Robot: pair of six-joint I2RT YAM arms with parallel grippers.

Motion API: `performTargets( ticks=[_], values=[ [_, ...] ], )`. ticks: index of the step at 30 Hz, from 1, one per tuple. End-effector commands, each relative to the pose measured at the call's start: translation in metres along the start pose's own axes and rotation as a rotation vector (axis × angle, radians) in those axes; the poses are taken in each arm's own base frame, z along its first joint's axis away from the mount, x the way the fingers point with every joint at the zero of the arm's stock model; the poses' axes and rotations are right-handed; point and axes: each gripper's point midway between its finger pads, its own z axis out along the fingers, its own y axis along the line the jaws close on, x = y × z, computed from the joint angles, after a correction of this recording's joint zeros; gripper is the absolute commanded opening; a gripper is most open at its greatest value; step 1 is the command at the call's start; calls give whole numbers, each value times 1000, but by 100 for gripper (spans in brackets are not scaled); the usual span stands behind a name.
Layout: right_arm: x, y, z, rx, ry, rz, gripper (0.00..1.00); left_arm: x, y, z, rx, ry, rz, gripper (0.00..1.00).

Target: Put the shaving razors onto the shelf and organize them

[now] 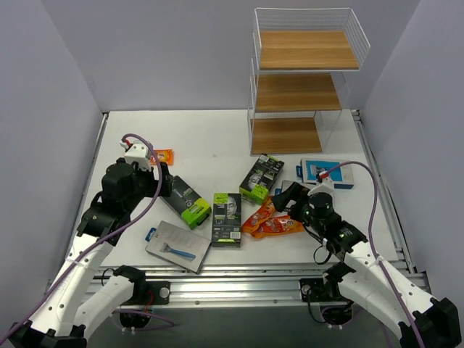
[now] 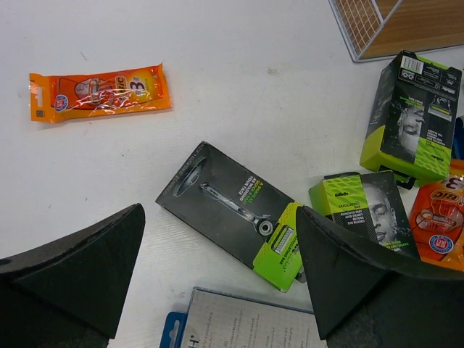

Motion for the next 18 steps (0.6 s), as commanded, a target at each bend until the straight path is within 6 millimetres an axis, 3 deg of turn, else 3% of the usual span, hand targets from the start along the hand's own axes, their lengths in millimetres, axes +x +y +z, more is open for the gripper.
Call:
performTargets(
  ticks=[1,4,12,14,18],
  values=[
    [-1,25,4,-123,-11,93,85,-28,-4,-5,36,-75,-38,94],
    [16,30,21,-117,75,72,80,-28,-3,-5,33,-72,-37,94],
    [41,79,32,-172,141,9,71,-26,1,-8,17,-70,-34,94],
    [49,81,40,-142,129,14,68,-28,-1,-9,27,-78,-34,94],
    [52,75,54,-76,65,148,52,-30,-3,-14,38,-95,-37,94]
  ],
)
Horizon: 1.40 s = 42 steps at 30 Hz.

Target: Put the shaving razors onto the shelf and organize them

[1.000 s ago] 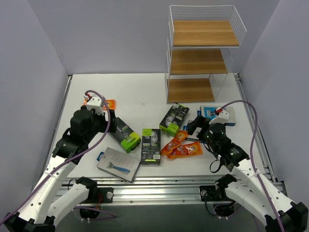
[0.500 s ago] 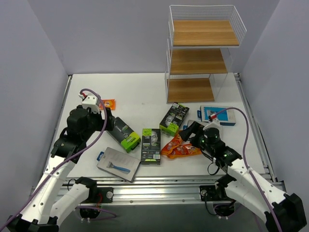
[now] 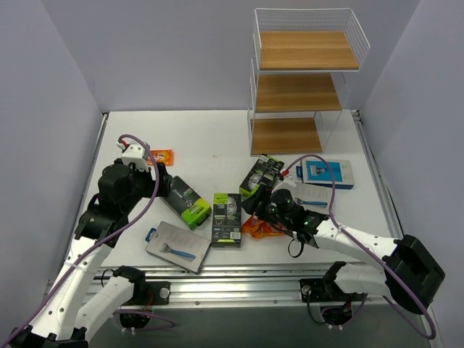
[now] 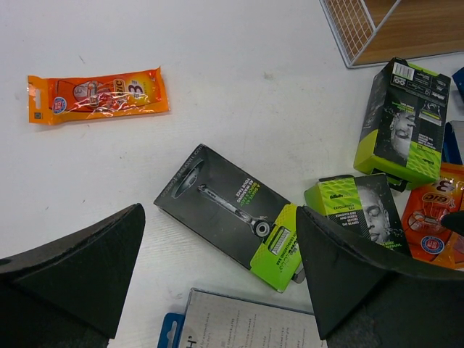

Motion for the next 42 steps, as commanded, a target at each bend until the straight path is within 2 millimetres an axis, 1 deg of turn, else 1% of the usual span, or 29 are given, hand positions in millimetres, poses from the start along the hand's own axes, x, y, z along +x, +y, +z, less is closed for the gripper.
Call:
performTargets(
  ticks=[1,2,5,7,8,9,12,13,15,16,17,18,20,23,26,27,28,31,33,34,36,37,39,40,42],
  values=[
    [-21,5,12,12,-141,152,51,-27,-7,-11,34,-84,-16,94],
    [-20,6,14,8,-146,191,49,-28,-8,-12,40,-88,-16,94],
    [-22,3,17,33,-174,209,48,-27,-9,-11,44,-84,-18,94],
    [-21,-3,15,60,-181,218,46,-27,-9,-11,47,-83,-20,94],
    [-23,-5,14,69,-193,226,42,-27,-11,-11,53,-82,-22,94],
    [-21,-8,13,77,-195,247,40,-26,-11,-11,57,-80,-24,94],
    [-19,-23,11,116,-222,298,38,-28,-15,-13,74,-84,-31,94],
    [-20,-25,11,119,-230,309,37,-28,-15,-13,74,-86,-33,94],
    [-15,-31,15,130,-230,317,37,-30,-15,-14,76,-93,-36,94],
    [-14,-34,17,145,-230,320,37,-30,-19,-16,101,-94,-35,94],
    [-15,-33,19,149,-230,320,37,-31,-20,-16,105,-96,-36,94],
    [-11,-37,24,166,-221,315,37,-31,-21,-17,108,-98,-35,94],
    [-9,-36,28,153,-222,332,37,-31,-21,-18,109,-103,-35,94],
    [-5,-41,34,169,-216,338,37,-30,-22,-19,113,-99,-33,94],
    [-1,-49,38,199,-219,352,37,-30,-23,-20,117,-100,-29,94],
    [-1,-57,39,220,-238,365,37,-31,-24,-21,118,-105,-29,94],
    [0,-61,40,232,-243,365,37,-32,-24,-22,118,-108,-29,94],
    [-2,-71,43,260,-266,375,40,-31,-26,-21,130,-104,-28,94],
    [-5,-70,47,250,-277,389,40,-32,-29,-22,144,-105,-27,94],
    [-4,-76,51,266,-278,391,40,-31,-29,-22,144,-103,-27,94],
    [-6,-75,56,266,-283,399,39,-31,-32,-23,152,-102,-24,94],
    [-3,-82,61,290,-277,394,39,-31,-32,-22,150,-100,-22,94],
    [-6,-81,67,289,-287,399,39,-31,-33,-23,155,-102,-16,94],
    [-4,-85,69,304,-294,392,38,-30,-34,-24,156,-100,-14,94],
    [-5,-87,71,302,-309,397,38,-29,-34,-24,153,-97,-10,94]
  ],
)
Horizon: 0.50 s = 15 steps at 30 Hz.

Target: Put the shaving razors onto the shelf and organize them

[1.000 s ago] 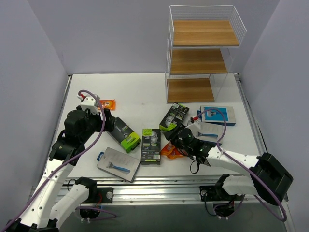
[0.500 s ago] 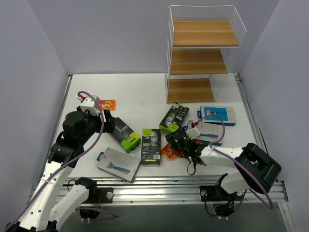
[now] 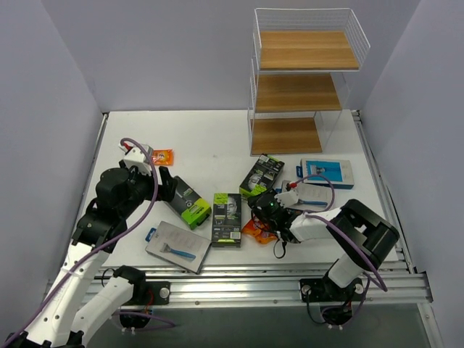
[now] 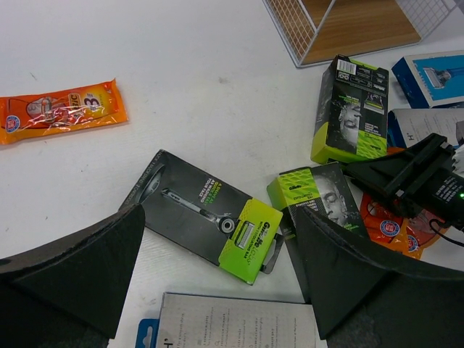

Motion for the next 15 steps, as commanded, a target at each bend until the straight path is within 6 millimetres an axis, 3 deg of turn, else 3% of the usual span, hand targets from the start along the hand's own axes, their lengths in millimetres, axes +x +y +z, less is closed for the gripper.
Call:
performTargets(
  ticks=[1,15],
  values=[
    [-11,-14,9,46,-81,-1,37,-24,-8,-8,23,-66,2,94],
    [-27,-7,7,18,-154,25,26,-23,-13,-7,46,-62,8,94]
  ],
)
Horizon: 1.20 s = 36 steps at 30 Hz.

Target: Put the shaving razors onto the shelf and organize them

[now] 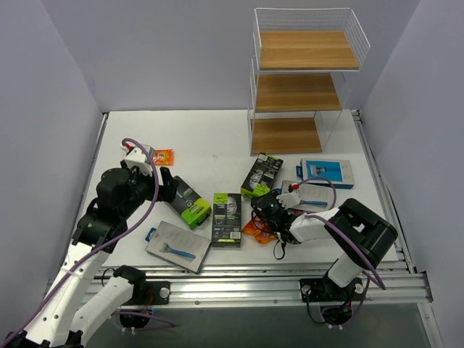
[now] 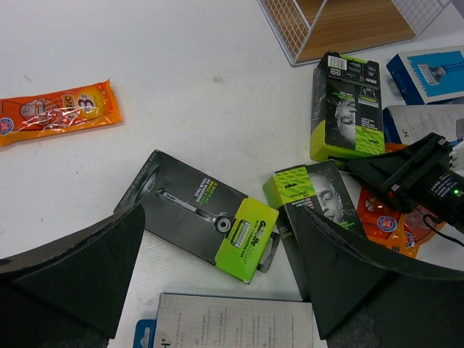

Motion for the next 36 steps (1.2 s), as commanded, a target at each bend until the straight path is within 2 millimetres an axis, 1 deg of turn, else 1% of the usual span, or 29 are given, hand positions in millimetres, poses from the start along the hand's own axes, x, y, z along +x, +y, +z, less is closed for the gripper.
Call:
performTargets(
  ticks=[1,2,3,5,6,9,11,12,13,14,15,16,19,20,22,23,24,25,26,27,28,29,30,31,32,33,34,35,36],
  values=[
    [-18,-2,4,15,-86,7,23,-24,-8,-6,28,-65,3,94],
    [-18,-1,4,12,-86,7,20,-24,-8,-6,28,-65,3,94],
    [-19,0,4,7,-87,10,13,-24,-8,-6,29,-65,3,94],
    [-22,5,3,-6,-89,8,6,-23,-8,-6,27,-64,4,94],
    [-23,8,2,-13,-91,9,0,-23,-8,-6,27,-64,4,94],
    [-28,14,-4,-26,-96,0,0,-23,-8,-5,30,-61,4,94],
    [-34,24,-10,-48,-100,8,0,-22,-9,-4,34,-56,4,94],
    [-34,23,-13,-40,-96,-8,0,-22,-9,-4,34,-56,3,94],
    [-38,33,-18,-66,-96,-1,0,-21,-9,-3,36,-53,3,94],
    [-37,38,-21,-82,-78,-2,0,-20,-10,-2,42,-50,3,94],
    [-37,39,-23,-82,-64,-23,0,-19,-11,-1,44,-45,-1,94],
    [-39,48,-27,-109,-52,-20,0,-20,-12,-1,48,-47,-6,94],
    [-35,62,-36,-159,15,-36,0,-15,-16,8,58,-21,-72,94],
    [-35,63,-39,-171,28,-37,0,-11,-18,14,64,1,-89,94],
    [-34,70,-48,-209,61,-31,0,-9,-29,19,101,34,-169,94],
    [-35,71,-52,-222,68,-33,0,-2,-34,27,120,80,-200,94],
    [-35,74,-60,-246,85,-29,0,-2,-53,31,196,137,-297,94],
    [-35,73,-60,-245,85,-30,0,3,-52,36,190,157,-301,94],
    [-36,73,-65,-257,88,-26,0,6,-59,39,207,189,-385,94],
    [-37,73,-68,-266,89,-22,0,5,-73,41,278,201,-429,94],
    [-37,71,-70,-270,93,-17,0,10,-80,47,302,233,-526,94],
    [-38,67,-74,-277,93,-14,0,10,-87,55,354,212,-562,94],
    [-38,66,-76,-286,97,-10,0,14,-97,56,410,236,-606,94],
    [-39,66,-79,-297,97,-5,0,21,-99,64,416,263,-648,94],
    [-41,67,-83,-316,96,4,0,24,-103,69,421,283,-708,94],
    [-40,61,-84,-312,97,4,0,24,-107,74,445,278,-724,94],
    [-41,59,-86,-312,99,2,0,27,-110,80,454,295,-763,94],
    [-41,61,-90,-327,104,9,0,23,-114,84,475,279,-775,94],
    [-39,56,-90,-325,110,8,0,26,-117,87,482,286,-793,94]
  ],
)
